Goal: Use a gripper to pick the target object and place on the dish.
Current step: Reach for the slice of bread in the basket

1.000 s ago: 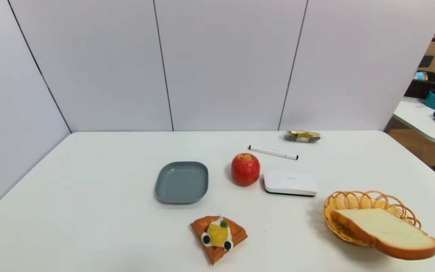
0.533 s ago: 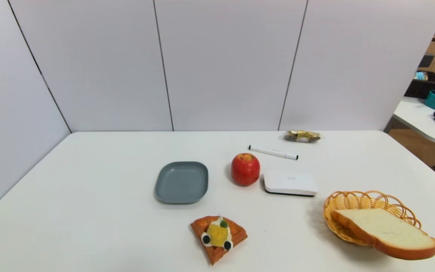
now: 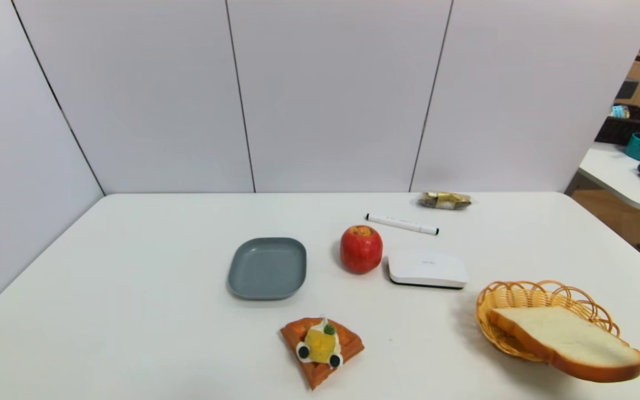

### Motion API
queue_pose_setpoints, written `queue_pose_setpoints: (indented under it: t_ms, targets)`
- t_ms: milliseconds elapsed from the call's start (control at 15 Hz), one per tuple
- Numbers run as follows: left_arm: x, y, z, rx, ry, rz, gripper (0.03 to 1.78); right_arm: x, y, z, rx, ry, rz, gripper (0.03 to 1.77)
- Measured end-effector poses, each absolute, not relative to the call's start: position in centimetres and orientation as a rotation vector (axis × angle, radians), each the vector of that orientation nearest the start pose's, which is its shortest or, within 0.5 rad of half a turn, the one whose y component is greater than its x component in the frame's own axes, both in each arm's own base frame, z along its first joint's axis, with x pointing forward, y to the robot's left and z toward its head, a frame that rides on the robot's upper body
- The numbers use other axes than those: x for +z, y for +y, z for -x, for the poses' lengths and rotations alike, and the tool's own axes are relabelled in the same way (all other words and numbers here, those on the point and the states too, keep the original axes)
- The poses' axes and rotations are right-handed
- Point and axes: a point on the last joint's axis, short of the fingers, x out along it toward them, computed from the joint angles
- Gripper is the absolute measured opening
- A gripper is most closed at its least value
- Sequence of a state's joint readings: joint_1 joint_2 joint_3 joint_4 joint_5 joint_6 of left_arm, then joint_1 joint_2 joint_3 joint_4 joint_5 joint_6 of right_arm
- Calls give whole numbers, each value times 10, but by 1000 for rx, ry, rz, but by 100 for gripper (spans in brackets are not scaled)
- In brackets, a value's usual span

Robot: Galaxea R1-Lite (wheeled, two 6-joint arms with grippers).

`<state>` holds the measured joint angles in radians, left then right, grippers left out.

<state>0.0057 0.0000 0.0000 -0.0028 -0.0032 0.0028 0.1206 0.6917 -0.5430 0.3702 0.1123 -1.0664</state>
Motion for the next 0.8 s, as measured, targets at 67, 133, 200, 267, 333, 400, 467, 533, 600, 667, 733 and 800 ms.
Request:
queue_pose_setpoints:
  t_ms: [67,133,200,267,333,400,467,533,600,667,733,800]
  targets:
    - [76,0,23,3,-3,-3,169,185,8,-45,484,343,1039,171]
    - [76,0,23,3,-3,-3,169,182,8,-48,488,349,1039,171]
    - [76,0,23,3,-3,-3,169,178,8,-49,499,368,1042,171]
    - [76,0,23,3,-3,-3,169,176,9,-50,508,379,1046,171]
    - [76,0,23,3,-3,-3,169,173,9,-52,516,390,1047,171]
    - [76,0,23,3,-3,-3,169,171,9,-54,520,397,1047,171]
    - [76,0,23,3,-3,-3,169,168,9,-56,523,402,1048,171]
    - [76,0,23,3,-3,-3,169,166,10,-60,523,402,1047,171]
    - [76,0,23,3,-3,-3,169,164,10,-62,524,403,1048,171]
    - [76,0,23,3,-3,-3,169,163,10,-65,527,411,1047,171]
    - [76,0,23,3,-3,-3,169,162,11,-69,528,414,1045,171]
    - [76,0,23,2,-3,-3,169,162,11,-72,528,414,1044,171]
